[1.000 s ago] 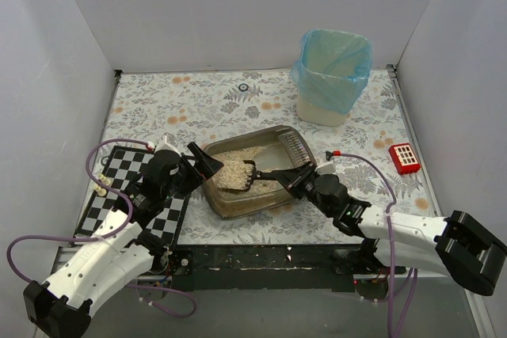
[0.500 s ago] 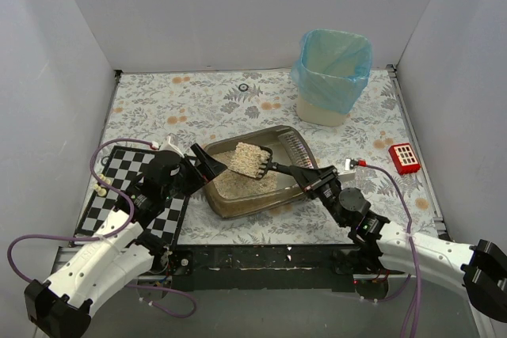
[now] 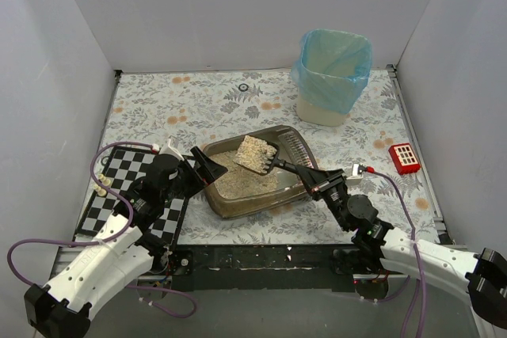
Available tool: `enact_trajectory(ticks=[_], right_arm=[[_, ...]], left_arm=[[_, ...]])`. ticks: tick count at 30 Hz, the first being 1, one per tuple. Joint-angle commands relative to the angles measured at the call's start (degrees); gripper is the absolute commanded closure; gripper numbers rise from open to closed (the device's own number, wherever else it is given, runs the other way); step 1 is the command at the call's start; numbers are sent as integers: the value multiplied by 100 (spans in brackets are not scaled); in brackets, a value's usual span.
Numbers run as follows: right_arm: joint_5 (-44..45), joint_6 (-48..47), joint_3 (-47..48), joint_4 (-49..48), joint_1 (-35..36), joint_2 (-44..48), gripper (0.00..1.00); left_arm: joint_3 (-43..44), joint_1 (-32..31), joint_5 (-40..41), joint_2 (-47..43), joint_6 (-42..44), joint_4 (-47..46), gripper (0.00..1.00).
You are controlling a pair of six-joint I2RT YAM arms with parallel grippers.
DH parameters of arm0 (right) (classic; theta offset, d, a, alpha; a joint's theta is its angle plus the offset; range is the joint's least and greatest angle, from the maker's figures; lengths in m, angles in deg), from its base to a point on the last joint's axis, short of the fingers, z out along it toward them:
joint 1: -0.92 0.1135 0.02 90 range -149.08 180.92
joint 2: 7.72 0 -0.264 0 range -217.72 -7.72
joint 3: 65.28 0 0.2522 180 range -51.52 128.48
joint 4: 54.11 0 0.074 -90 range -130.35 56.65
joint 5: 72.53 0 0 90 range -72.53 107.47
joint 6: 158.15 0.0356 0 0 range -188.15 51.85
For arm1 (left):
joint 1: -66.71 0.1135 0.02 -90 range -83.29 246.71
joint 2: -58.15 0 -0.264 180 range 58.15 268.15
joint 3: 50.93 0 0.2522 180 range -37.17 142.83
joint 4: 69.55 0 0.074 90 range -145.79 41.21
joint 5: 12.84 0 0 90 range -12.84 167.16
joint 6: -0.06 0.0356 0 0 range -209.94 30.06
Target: Clean the litter box
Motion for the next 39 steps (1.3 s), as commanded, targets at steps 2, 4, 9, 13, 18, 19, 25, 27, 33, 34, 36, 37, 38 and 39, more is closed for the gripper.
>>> enact_trajectory(ticks=[2,4,9,13,18,19,25,27,33,34,36,37,38,39], right_arm=[[107,-173,-24,-649,32,23,99],[326,45,-94,-169,32,409,99],[222,-215,379,547,32,262,99],[328,-356,354,408,32,341,99],[203,-844,783,691,32,181,99],[300,-746,784,852,32,208,99],[105,-748,828,682,41,-127,99],[292,-385,627,768,41,102,99],[170,-681,679,741,111,166,99],[-301,-1240,766,226,103,-149,99],[-377,-1221,1292,873,111,-459,99],[-63,-819,1398,1445,120,-442,99],[201,-476,1365,1825,111,-355,99],[335,-159,1164,1794,111,-250,99]], left_arm=[[-61,-22,-143,-21,3,-146,2],[-26,-22,-144,15,4,-40,2],[-113,-22,-108,24,-58,-198,2],[-96,-22,-196,42,-93,-75,2],[-9,-22,76,-12,-137,162,2],[36,-22,68,6,-120,180,2],[10,-22,156,85,-208,346,2],[-34,-22,129,15,-216,391,2],[-104,-22,120,-100,-278,215,2],[-113,-22,146,-82,-295,163,2],[-70,-22,173,58,-313,136,2],[0,-22,103,146,-278,205,2],[62,-22,50,190,-260,276,2],[80,-22,50,234,-243,355,2]])
